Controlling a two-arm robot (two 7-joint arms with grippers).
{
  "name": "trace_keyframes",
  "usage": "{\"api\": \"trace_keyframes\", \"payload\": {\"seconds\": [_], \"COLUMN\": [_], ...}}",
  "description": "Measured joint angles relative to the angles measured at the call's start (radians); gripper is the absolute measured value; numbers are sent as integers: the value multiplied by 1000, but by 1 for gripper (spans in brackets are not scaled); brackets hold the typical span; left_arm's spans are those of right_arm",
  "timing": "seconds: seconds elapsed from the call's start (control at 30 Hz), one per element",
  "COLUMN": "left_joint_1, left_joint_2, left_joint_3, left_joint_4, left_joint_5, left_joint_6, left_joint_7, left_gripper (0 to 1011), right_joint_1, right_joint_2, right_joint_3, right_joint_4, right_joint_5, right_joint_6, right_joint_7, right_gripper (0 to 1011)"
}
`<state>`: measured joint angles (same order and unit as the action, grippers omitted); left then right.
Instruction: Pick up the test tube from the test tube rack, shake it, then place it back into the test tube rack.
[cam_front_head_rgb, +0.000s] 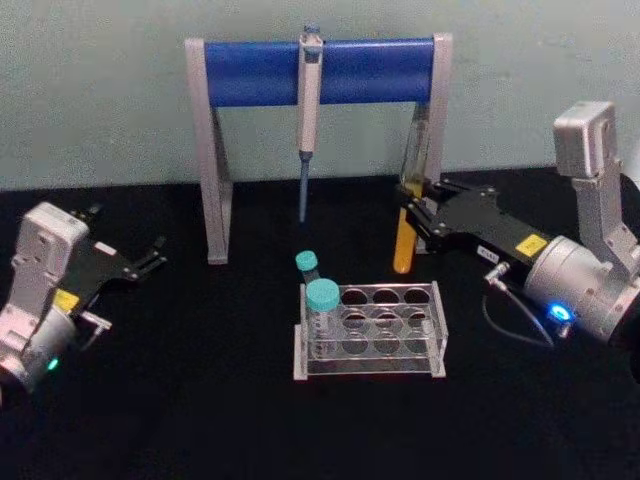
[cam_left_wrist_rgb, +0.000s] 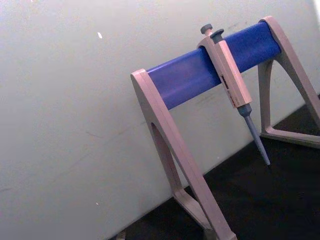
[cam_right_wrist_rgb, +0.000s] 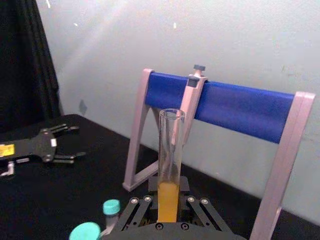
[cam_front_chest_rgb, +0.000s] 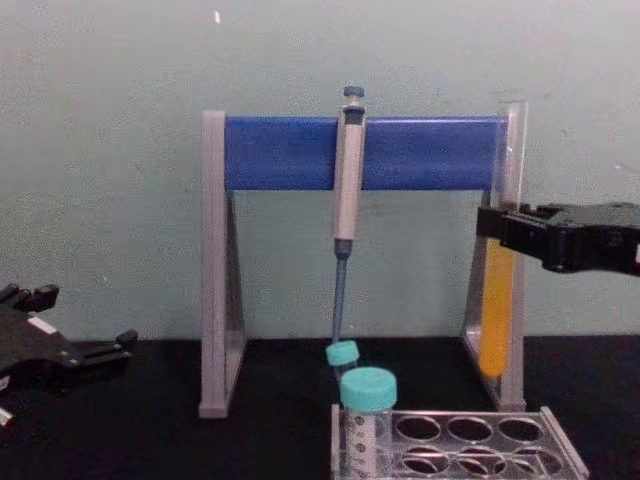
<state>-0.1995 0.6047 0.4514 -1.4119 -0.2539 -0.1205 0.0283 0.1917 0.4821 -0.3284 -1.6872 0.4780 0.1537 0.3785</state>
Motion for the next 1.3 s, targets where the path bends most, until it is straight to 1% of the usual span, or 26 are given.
{"api": "trace_keyframes", "payload": {"seconds": [0.27, 0.4, 0.6, 0.8, 1.3], "left_joint_1": [0, 0, 0, 0, 0], "left_joint_2": [0, 0, 0, 0, 0], "left_joint_3": [0, 0, 0, 0, 0], "left_joint_4": [0, 0, 0, 0, 0], "left_joint_5": [0, 0, 0, 0, 0], "left_joint_6": [0, 0, 0, 0, 0], "left_joint_7": [0, 0, 0, 0, 0], "left_gripper": [1001, 1001, 1001, 1001, 1002], "right_joint_1": [-46, -57, -56, -43, -25], "right_joint_2": [18, 21, 20, 13, 0], "right_joint_3": [9, 8, -4, -20, -46], "right_joint_4": [-40, -45, -41, -21, 22], "right_joint_5": [22, 30, 32, 30, 2], "right_joint_6": [13, 15, 16, 16, -6], "right_joint_7": [-7, -10, -10, -7, -4], "right_gripper": [229, 229, 229, 229, 229]}}
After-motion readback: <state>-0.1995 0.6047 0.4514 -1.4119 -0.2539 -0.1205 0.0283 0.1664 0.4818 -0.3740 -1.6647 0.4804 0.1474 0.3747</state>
